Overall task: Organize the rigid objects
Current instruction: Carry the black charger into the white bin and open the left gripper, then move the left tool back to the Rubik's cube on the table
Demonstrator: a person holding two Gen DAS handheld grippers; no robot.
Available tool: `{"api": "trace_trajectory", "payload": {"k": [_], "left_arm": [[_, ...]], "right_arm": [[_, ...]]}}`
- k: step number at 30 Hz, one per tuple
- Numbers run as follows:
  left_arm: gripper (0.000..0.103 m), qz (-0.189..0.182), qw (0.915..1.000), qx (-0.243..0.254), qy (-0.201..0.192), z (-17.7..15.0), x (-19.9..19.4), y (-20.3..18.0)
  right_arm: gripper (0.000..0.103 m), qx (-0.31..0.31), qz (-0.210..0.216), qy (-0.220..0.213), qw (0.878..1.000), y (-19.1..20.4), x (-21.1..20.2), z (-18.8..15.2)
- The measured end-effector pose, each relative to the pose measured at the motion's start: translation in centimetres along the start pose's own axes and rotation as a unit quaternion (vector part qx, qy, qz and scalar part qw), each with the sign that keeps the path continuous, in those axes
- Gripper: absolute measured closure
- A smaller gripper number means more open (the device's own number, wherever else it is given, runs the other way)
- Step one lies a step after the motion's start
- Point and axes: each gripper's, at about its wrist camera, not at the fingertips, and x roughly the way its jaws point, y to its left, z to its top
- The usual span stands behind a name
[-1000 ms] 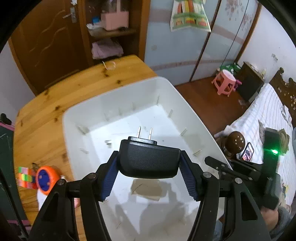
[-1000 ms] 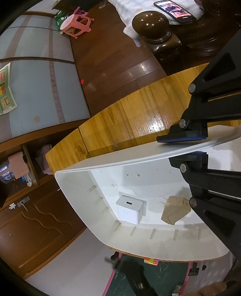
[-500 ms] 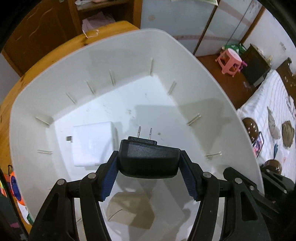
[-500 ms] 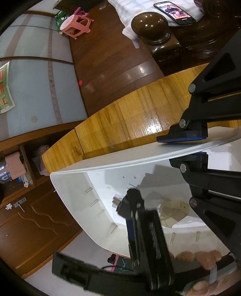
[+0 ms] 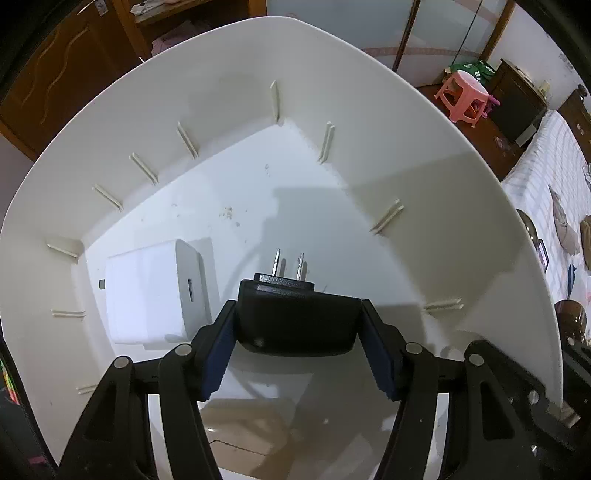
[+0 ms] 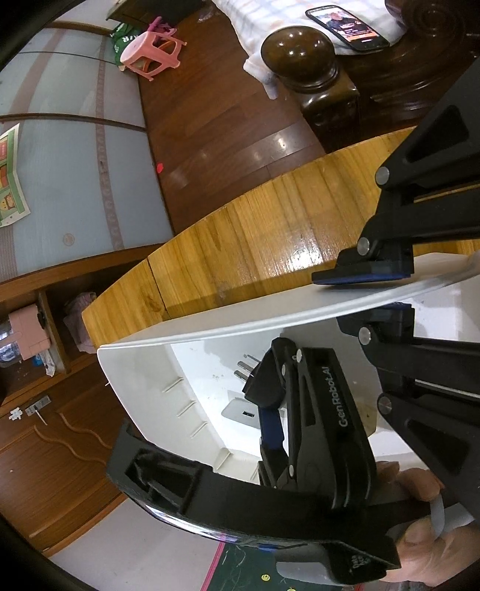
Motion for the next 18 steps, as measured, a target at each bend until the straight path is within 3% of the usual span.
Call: {"api": "trace_trajectory", "payload": {"k": [4,9,18], "left_arm": [[0.018,-0.017,0.9998,-0.008,0.007,-0.1,0.1,0.3],[0.017,-0.022,0.9997,-0.012,0.004,-0.3,-0.3,0.4],[0.017,-0.024,0.9988,-0.014,-0.041,-1.5,-3.5,1.6]], "right_arm": [[0.093,-0.001,-0.005,0.0,1.0,0.2,-0.1,0.0],[0.093,-0.003,-0.01,0.0,1.0,0.5,-0.2,0.0],[0.093,-0.002,-0.023,0.005,1.0,0.6,-0.2,-0.2]]}}
